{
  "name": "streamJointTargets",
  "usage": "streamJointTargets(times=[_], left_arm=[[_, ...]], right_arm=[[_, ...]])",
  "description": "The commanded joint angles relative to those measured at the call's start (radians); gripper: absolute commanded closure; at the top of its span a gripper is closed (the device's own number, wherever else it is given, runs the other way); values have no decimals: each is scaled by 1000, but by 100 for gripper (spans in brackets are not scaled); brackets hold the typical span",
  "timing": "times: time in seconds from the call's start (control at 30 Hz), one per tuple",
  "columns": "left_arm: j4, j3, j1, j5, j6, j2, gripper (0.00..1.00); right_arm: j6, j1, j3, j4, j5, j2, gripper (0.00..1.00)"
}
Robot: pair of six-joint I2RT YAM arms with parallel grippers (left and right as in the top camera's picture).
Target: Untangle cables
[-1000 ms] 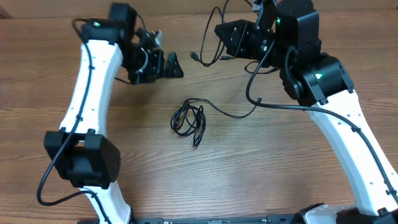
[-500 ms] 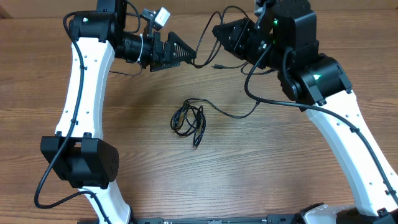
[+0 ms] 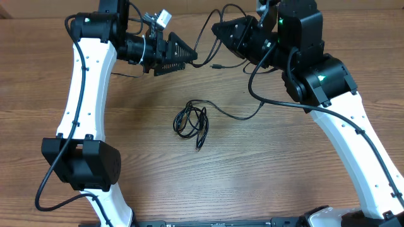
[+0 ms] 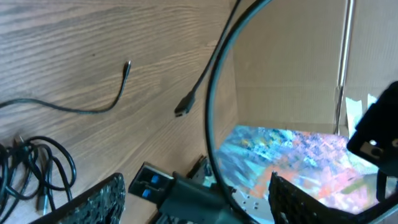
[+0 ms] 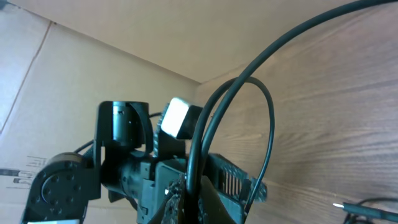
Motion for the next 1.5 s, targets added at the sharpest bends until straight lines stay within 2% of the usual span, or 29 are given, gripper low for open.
streamJointTargets(times=[0.0,0.27,0.43,0.6,0.63,0.73,0.9,1.07,1.17,1.23,1.3,1.4,1.43,1.47], left_arm=[[-2,19,-18,-15,-102,-16,25],[10,19,-22,-12,-350,-16,26],[33,19,-23,-10,-415,-16,37],[55,19,-22,-6,-426,-16,59],[56,19,-22,-6,-426,-16,66],[67,19,-22,-14,-425,-16,95],[81,19,-21,-76,-423,-16,96],[63,19,-2,-325,-421,-16,96],[35,19,21,-451,-415,-16,96],[32,19,39,-437,-383,-18,96],[42,23,53,-373,-352,-21,96],[71,35,72,-223,-314,-26,96],[93,40,79,-137,-309,-33,96],[111,43,81,-83,-308,-38,96]], right_arm=[[1,3,1,24,73,-27,96],[0,17,1,67,81,-27,96],[0,19,1,58,79,-27,96],[0,19,1,49,76,-27,96],[0,19,1,47,77,-27,96],[-28,19,1,39,77,-27,96],[-89,18,1,5,88,-27,96],[-114,13,1,-91,293,-27,96],[-145,-3,1,-171,444,-27,91],[-169,-15,1,-211,499,-27,78],[-172,-26,1,-243,526,-27,65],[-188,-32,1,-261,523,-27,57],[-188,-32,1,-264,502,-27,48],[-188,-32,1,-264,480,-27,44]])
